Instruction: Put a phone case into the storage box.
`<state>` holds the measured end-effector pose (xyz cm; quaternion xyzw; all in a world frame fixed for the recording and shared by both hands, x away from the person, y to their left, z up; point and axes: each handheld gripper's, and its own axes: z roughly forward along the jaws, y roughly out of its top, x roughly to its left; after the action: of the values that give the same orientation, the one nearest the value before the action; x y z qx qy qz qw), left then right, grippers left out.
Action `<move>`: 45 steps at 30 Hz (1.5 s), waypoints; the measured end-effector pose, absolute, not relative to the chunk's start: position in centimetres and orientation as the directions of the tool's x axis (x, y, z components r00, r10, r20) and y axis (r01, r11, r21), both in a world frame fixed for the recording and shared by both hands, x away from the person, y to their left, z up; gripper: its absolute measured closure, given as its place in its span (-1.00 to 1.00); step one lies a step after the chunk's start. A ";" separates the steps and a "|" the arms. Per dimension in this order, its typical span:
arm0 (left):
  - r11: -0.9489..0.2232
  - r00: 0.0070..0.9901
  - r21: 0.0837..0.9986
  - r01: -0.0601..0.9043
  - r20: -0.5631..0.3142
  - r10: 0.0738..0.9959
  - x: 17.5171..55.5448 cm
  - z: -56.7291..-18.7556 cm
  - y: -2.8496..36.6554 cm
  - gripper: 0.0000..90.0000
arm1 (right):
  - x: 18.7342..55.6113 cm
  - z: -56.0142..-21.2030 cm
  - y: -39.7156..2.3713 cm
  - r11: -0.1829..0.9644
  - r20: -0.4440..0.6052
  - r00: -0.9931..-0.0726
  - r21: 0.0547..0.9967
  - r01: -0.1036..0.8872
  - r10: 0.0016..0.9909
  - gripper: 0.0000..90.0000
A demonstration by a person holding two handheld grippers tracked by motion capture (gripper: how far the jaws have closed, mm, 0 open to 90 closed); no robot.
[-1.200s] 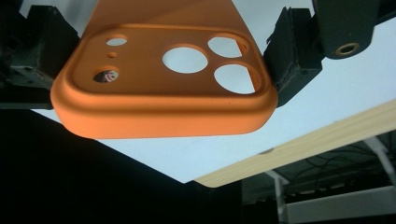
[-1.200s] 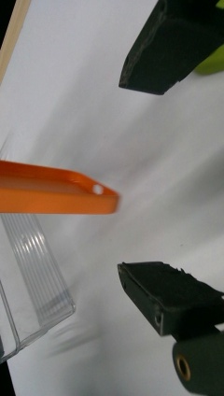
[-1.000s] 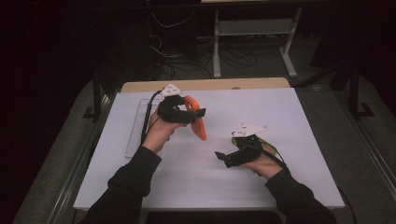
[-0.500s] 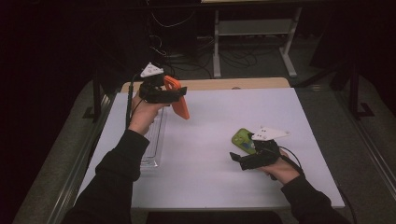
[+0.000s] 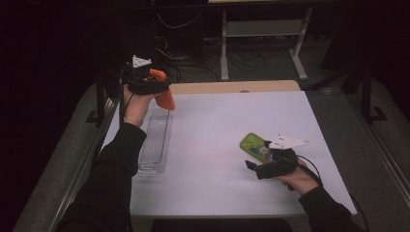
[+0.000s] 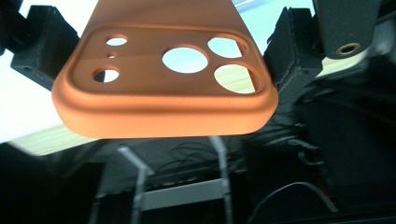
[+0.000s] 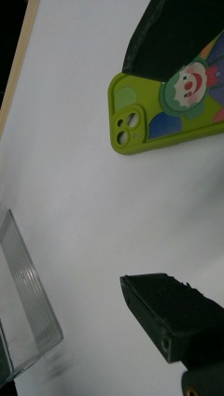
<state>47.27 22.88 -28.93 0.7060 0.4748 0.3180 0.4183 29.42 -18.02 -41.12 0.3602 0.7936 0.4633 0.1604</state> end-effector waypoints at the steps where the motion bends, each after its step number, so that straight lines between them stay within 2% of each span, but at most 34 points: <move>1: -0.193 0.328 0.890 0.413 0.053 0.943 47.5 -29.1 23.0 -0.65 | 29.4 -41.1 -18.1 0.312 0.078 -0.689 0.851 0.423 0.721 -0.99; 6: -0.197 0.245 0.878 0.435 0.095 0.965 48.4 -29.9 23.3 -0.66 | 29.2 -41.1 -18.4 0.309 0.076 -0.689 0.855 0.417 0.721 -0.99; 9: -0.195 0.224 0.873 0.447 0.102 0.969 48.8 -30.4 23.2 -0.66 | 29.1 -41.1 -18.6 0.306 0.079 -0.687 0.855 0.419 0.722 -0.99; 13: -0.227 0.185 0.845 0.484 0.155 0.970 49.5 -31.4 23.0 -0.66 | 29.1 -41.1 -18.7 0.305 0.077 -0.690 0.858 0.414 0.720 -0.99; 25: -0.177 0.102 0.820 0.545 0.144 0.984 50.6 -34.4 23.1 -0.67 | 28.9 -41.0 -18.8 0.303 0.081 -0.692 0.858 0.415 0.717 -0.99; 45: -0.166 0.093 0.796 0.583 0.137 0.986 51.7 -36.6 22.8 -0.70 | 28.9 -41.1 -18.8 0.308 0.077 -0.697 0.859 0.410 0.713 -0.99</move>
<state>51.71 22.84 -36.57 0.6798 0.5769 0.3474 0.2904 28.92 -18.78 -41.13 0.3541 0.7924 0.4699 0.1612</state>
